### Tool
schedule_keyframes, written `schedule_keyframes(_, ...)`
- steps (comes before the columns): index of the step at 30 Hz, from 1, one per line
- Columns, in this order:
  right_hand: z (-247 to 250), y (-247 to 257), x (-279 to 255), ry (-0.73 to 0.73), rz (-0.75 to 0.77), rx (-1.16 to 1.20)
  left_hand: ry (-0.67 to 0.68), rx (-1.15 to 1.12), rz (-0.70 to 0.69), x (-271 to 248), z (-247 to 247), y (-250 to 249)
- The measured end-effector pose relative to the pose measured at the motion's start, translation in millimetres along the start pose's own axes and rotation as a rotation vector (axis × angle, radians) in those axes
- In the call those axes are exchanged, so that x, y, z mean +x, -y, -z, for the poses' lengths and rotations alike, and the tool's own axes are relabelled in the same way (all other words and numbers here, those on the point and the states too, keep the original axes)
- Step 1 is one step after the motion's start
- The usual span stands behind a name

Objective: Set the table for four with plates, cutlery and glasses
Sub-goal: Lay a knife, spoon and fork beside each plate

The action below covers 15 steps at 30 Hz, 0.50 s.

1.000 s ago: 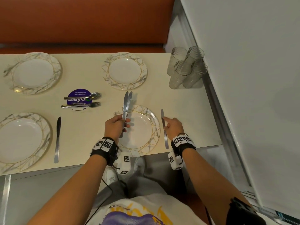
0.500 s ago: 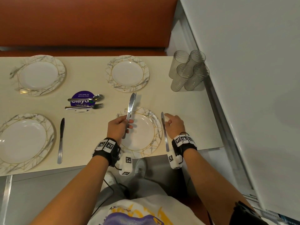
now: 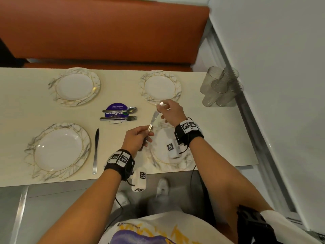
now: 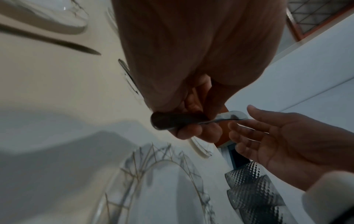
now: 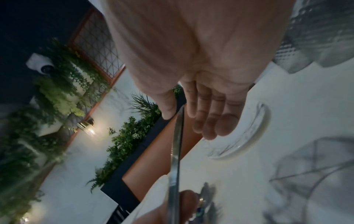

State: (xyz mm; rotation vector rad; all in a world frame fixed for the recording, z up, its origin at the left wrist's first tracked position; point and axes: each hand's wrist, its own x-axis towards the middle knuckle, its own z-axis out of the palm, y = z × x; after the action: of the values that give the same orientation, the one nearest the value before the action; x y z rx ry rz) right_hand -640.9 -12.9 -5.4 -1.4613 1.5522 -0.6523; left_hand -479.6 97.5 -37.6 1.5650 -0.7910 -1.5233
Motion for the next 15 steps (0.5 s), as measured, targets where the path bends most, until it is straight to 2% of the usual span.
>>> schedule_keyframes(4,-37.1,33.2,-9.0,0.082,-0.018,0.122,0.048,-0.005,-0.019,-12.6,49.5,-7.6)
schedule_keyframes(8,-69.2,53.5,-13.6,0.068,-0.004,0.257,0.069,0.046,-0.03,-19.5,102.1,-6.3)
schedule_keyframes(15,-92.8,68.8,-18.0,-0.027,-0.039,0.447,-0.154,-0.187,-0.091,-15.5,166.4,-29.3)
